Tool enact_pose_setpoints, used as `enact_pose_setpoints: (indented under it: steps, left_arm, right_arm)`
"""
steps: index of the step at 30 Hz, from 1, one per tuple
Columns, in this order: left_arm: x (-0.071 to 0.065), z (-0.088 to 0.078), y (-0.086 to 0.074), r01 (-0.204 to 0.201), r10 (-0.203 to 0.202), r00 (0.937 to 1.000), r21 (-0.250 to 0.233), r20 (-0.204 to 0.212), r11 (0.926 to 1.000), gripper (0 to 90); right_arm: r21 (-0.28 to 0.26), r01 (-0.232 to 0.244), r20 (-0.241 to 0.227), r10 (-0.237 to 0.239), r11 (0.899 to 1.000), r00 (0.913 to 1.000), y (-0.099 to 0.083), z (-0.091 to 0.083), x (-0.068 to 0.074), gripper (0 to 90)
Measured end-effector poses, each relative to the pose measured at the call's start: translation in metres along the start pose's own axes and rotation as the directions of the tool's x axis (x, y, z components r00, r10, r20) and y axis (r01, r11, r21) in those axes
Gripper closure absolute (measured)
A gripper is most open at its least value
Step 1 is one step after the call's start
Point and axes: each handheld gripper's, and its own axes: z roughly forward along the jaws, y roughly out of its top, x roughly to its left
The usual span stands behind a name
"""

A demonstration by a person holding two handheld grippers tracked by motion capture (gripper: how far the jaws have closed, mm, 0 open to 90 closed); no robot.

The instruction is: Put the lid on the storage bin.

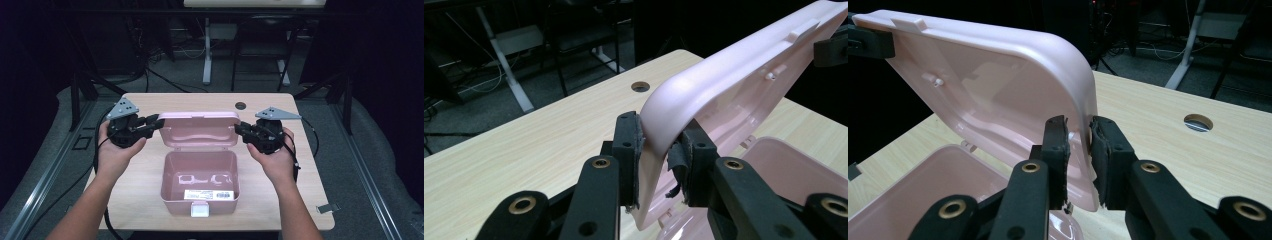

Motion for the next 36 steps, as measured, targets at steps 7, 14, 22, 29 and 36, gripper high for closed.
enact_pose_setpoints:
  steps: [7,14,22,29,36]
  left_arm:
    - [-0.004,-0.005,-0.003,-0.011,0.011,0.9999,-0.001,-0.001,0.9999,73.0]
    - [-0.005,-0.005,-0.004,-0.038,0.038,0.9992,-0.004,-0.015,0.9993,74.2]
    - [-0.005,-0.001,-0.002,-0.040,0.040,0.9991,-0.005,-0.012,0.9992,74.6]
    - [-0.006,-0.002,-0.003,-0.039,0.039,0.9992,-0.003,-0.007,0.9992,74.5]
    - [-0.008,-0.006,-0.006,-0.036,0.036,0.9993,-0.003,0.014,0.9994,72.9]
  right_arm:
    - [0.017,0.000,-0.007,0.000,1.000,1.0000,-0.001,-0.005,0.002,75.9]
    - [0.024,0.011,-0.003,-0.010,1.000,0.9999,-0.001,-0.008,0.006,75.7]
    - [0.029,0.011,0.007,-0.012,1.000,0.9999,-0.001,-0.010,0.007,75.7]
    - [0.035,0.009,-0.001,-0.009,0.999,1.0000,-0.001,-0.012,0.006,75.7]
    - [0.055,0.015,-0.015,-0.014,0.998,0.9998,-0.001,-0.016,0.006,75.5]
